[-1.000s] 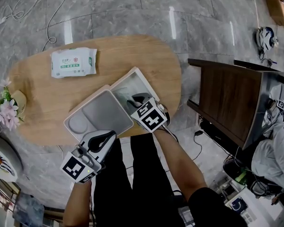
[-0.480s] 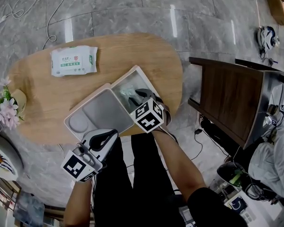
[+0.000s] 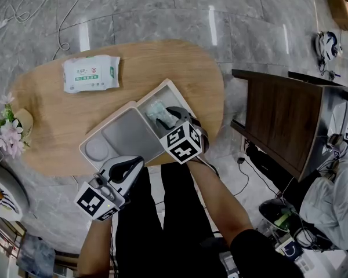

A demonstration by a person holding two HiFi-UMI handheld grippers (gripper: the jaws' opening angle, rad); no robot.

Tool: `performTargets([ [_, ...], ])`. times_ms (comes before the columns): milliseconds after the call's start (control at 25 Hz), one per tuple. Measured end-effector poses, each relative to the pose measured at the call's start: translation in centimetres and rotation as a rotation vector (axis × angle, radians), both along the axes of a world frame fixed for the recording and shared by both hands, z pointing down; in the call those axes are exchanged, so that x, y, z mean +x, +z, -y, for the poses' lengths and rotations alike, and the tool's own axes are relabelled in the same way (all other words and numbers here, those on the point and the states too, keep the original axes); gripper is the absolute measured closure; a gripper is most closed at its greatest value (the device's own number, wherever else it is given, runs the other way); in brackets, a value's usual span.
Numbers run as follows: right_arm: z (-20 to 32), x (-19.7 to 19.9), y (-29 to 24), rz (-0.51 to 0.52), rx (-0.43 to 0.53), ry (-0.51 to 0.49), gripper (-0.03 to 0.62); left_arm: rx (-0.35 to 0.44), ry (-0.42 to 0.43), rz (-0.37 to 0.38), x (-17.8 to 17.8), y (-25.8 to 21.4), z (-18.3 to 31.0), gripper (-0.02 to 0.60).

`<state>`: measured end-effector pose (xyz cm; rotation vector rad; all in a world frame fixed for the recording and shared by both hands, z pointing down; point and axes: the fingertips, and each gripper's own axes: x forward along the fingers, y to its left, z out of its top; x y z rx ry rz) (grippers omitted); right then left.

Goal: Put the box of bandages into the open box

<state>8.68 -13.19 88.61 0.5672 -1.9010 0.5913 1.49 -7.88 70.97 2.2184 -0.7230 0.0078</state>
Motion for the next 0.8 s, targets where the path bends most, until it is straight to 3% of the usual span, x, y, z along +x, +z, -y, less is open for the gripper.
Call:
performTargets([
  [80, 0.3, 0.1, -0.9, 0.017, 0.019, 0.011, 0.441, 0.0, -0.005, -0.001, -0.1, -0.2, 0.1, 0.563],
  [200, 1.0, 0.2, -2.7, 0.039, 0.071, 0.018, 0.55, 0.012, -0.007, 0.003, -0.2, -1.1, 0.4, 0.563],
  [280, 1.4, 0.3, -4.2, 0.054, 0.093, 0.023, 0.575, 0.026, -0.007, 0.005, -0.3, -1.9, 0.6, 0.563],
  [480, 2.2, 0.6, -8.9, 0.088, 0.122, 0.04, 0.583, 0.07, -0.002, 0.011, -0.4, -5.3, 1.6, 0.563],
  [640, 1.9, 0.3, -14.5, 0.141, 0.143, 0.054, 0.583, 0.078, -0.006, 0.061, -0.6, -8.8, 2.7, 0.563],
  [800, 1.3, -0.5, -21.7, 0.257, 0.184, 0.074, 0.583, 0.102, -0.003, 0.087, -0.9, -13.5, 3.3, 0.563],
])
